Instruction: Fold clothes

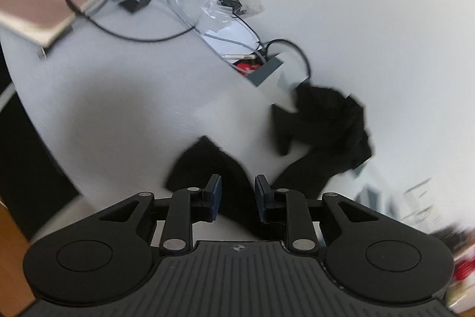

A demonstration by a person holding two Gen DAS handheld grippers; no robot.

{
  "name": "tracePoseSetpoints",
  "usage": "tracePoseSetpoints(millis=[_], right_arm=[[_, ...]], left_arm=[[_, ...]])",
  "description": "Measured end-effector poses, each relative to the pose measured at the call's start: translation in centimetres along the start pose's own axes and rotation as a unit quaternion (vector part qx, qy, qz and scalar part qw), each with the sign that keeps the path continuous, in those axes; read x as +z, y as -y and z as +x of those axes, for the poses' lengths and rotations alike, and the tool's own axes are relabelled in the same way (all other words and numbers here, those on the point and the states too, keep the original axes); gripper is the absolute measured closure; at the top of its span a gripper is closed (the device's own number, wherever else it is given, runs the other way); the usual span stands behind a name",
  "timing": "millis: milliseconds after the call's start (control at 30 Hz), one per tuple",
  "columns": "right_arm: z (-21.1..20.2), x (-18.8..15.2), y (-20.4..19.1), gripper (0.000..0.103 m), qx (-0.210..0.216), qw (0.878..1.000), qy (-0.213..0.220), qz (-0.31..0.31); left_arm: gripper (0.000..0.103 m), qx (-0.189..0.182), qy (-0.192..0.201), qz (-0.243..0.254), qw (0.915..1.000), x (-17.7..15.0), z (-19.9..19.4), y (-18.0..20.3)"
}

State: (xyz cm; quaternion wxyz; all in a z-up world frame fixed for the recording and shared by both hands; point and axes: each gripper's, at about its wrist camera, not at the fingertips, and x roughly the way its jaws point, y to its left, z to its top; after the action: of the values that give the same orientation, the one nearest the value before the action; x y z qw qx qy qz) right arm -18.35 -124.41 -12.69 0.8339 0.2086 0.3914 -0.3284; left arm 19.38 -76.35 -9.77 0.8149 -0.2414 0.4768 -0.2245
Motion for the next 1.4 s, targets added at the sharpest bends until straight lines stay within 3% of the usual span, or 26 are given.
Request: tracePoseSetpoints(millis=[100, 200, 333, 467, 500, 533, 667, 767, 867, 1100, 1267, 1400], right_arm=[[0.5, -0.1, -0.8, 0.064, 0.001, 1.000, -0.006, -0.008], [0.7, -0.2, -1.6, 0.063, 0.006, 1.000, -0.009, -0.019], [0.6, -0.5, -2.4, 0.062, 0.011, 0.999, -0.010, -0.028], [0.5, -1.0, -2.7, 0.059, 0.010, 0.999, -0.014, -0.034], [0.6, -1.1, -2.6, 0.058, 0.010, 0.999, -0.016, -0.034], [0.6, -1.2, -2.6, 0.057, 0.010, 0.999, -0.018, -0.033], [0.9, -1.4, -2.1, 0.056, 0.005, 0.999, -0.025, -0.023], [0.9, -1.2, -1.9, 0.056, 0.003, 1.000, -0.024, -0.013], [0.8, -1.0, -1.8, 0.055, 0.006, 1.000, -0.022, -0.007], [1.1, -1.6, -2.0, 0.053, 0.002, 0.999, -0.036, -0.015], [1.1, -1.7, -2.7, 0.050, -0.008, 0.998, -0.048, -0.036], [1.2, -1.8, -2.8, 0.049, -0.012, 0.998, -0.051, -0.040]], left_arm=[[0.068, -0.007, -0.016, -0.021, 0.9996, 0.5, 2.2, 0.5], [0.067, 0.021, -0.036, -0.005, 0.9991, 0.7, 5.1, 1.7], [0.075, 0.072, -0.058, -0.008, 0.9957, 0.7, 8.1, 2.1], [0.078, 0.077, -0.065, -0.039, 0.9941, 0.5, 9.1, 1.1], [0.088, 0.075, -0.064, -0.044, 0.9942, 0.5, 9.2, 1.0], [0.097, 0.065, -0.057, -0.040, 0.9954, 0.6, 9.0, 1.2], [0.098, 0.023, -0.030, -0.023, 0.9990, 1.0, 8.0, 2.1], [0.098, -0.067, 0.029, 0.010, 0.9973, 1.8, 4.8, 3.4], [0.098, -0.147, 0.080, 0.038, 0.9852, 2.6, 1.8, 4.3], [0.098, -0.053, 0.019, -0.011, 0.9984, -0.4, 4.2, -2.2], [0.097, -0.039, 0.006, -0.030, 0.9988, -1.3, 5.0, -4.0], [0.080, -0.033, 0.003, -0.049, 0.9982, -1.0, 5.3, -4.9]])
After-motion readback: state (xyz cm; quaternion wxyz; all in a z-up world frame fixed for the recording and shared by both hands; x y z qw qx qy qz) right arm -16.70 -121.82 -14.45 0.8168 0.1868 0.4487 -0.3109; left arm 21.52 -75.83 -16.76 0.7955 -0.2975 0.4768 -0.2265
